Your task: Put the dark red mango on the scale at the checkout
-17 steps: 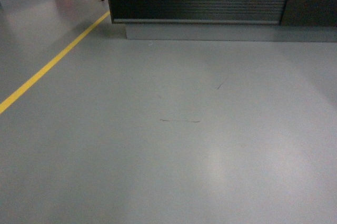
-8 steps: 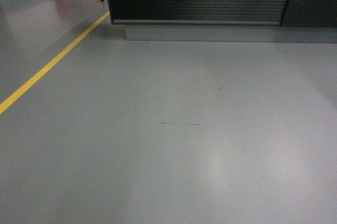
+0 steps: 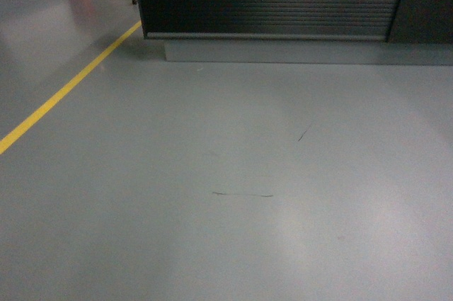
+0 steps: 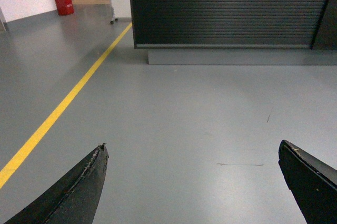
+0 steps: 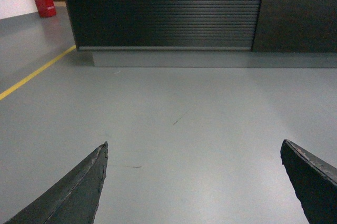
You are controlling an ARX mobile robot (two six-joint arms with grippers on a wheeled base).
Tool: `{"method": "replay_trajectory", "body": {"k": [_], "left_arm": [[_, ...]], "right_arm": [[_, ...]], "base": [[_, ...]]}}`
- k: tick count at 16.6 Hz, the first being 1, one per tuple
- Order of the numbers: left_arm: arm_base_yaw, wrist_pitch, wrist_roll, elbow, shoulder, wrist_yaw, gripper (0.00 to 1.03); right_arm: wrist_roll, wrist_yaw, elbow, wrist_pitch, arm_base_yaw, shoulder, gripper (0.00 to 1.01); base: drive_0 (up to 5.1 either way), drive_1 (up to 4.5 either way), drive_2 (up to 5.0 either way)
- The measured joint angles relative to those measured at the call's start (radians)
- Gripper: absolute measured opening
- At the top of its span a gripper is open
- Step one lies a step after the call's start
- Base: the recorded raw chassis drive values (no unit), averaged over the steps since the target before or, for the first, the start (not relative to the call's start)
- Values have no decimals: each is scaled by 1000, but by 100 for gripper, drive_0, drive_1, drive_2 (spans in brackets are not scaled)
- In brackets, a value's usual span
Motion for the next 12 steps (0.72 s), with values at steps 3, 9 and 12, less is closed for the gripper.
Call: {"method": "replay_trajectory", "body": {"k": [3,9,12], "left_arm": [[0,-2,0,0,0,0,98],[0,0,0,0,0,0,98],[0,0,0,0,0,0,98]], "right_arm": [[0,0,0,3,0,0,98],[0,0,0,0,0,0,98],[0,0,0,-1,0,0,98]], "base": [[3,354,-348],[8,392,-377],[5,424,-413]]}}
